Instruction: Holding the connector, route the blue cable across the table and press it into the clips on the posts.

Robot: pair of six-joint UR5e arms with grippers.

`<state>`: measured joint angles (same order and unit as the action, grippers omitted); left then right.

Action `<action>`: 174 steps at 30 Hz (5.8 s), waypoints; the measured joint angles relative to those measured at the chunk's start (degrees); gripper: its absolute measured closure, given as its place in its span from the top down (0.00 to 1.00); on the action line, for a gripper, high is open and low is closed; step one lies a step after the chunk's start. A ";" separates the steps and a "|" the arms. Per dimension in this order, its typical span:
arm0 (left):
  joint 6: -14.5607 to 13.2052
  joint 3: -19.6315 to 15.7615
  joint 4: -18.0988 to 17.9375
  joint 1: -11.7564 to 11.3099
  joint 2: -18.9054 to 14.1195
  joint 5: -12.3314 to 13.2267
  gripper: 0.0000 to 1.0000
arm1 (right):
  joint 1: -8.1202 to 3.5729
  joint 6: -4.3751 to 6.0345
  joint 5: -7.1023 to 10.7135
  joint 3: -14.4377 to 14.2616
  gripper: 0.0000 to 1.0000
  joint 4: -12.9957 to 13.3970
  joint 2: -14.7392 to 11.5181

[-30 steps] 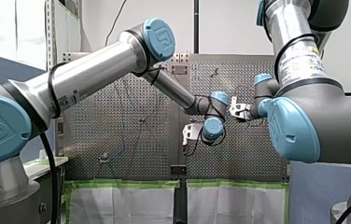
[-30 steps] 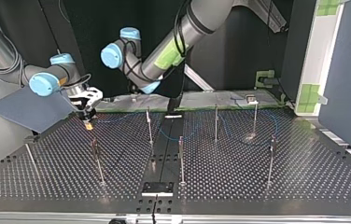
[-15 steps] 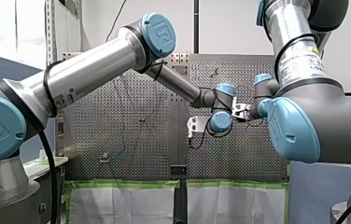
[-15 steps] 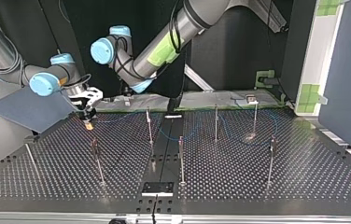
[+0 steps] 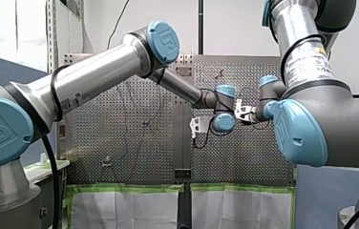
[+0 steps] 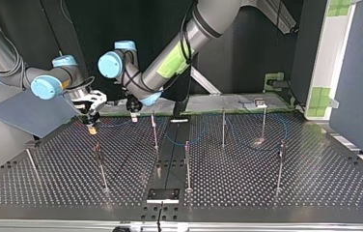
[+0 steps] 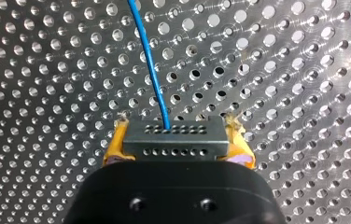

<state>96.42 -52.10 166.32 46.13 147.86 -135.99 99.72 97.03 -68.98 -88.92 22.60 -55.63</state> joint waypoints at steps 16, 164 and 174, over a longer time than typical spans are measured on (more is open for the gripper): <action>1.20 7.30 6.37 -2.01 6.82 0.81 1.00 | -0.05 0.02 0.41 -0.01 0.00 -0.01 -0.02; 1.75 1.19 2.46 -4.11 -14.06 8.49 0.98 | -1.23 5.21 5.97 5.19 0.00 -8.04 -18.09; 6.40 1.13 7.73 -3.76 -15.07 9.31 0.98 | -1.23 5.16 5.96 5.19 0.00 -8.07 -18.09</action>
<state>102.82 -50.97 174.05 42.37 132.80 -126.68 98.48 102.18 -63.02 -83.73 14.53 -73.71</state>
